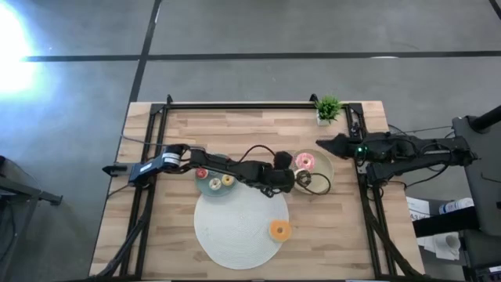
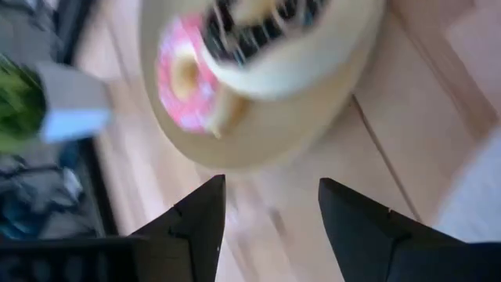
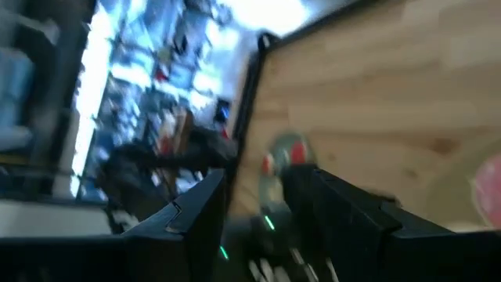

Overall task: Pick & Place donuts
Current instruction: Put the big orange donut on the brown plate

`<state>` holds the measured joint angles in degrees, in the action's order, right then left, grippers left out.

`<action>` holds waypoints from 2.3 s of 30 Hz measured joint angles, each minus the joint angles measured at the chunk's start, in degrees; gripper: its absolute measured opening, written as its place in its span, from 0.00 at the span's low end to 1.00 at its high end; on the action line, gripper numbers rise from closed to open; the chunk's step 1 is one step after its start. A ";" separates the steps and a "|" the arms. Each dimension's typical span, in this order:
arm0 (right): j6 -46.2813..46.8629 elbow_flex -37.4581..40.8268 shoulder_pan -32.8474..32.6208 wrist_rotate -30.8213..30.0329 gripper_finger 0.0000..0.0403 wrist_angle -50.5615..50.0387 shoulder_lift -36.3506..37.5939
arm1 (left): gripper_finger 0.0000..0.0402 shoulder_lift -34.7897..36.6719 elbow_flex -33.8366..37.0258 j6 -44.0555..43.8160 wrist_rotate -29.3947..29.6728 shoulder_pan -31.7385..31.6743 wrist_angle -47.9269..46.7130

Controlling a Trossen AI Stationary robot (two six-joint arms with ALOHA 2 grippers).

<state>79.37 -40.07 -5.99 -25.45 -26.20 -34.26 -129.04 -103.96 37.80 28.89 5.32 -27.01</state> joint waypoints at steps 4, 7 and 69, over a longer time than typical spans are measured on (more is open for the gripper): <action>0.67 0.00 -0.44 8.09 0.44 -7.69 -0.64 | 0.45 3.18 0.22 -9.40 -4.87 0.15 -9.27; -0.93 0.00 -1.93 12.49 0.43 -11.84 -2.60 | 0.44 7.20 1.71 -16.01 -10.21 0.40 -10.80; -50.74 -34.51 -28.24 20.37 0.33 -5.97 -78.85 | 0.44 54.20 49.94 -41.24 -3.77 3.87 0.68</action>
<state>28.62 -74.59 -34.23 -5.08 -32.17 -113.11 -74.85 -54.02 -3.44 25.12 9.19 -26.33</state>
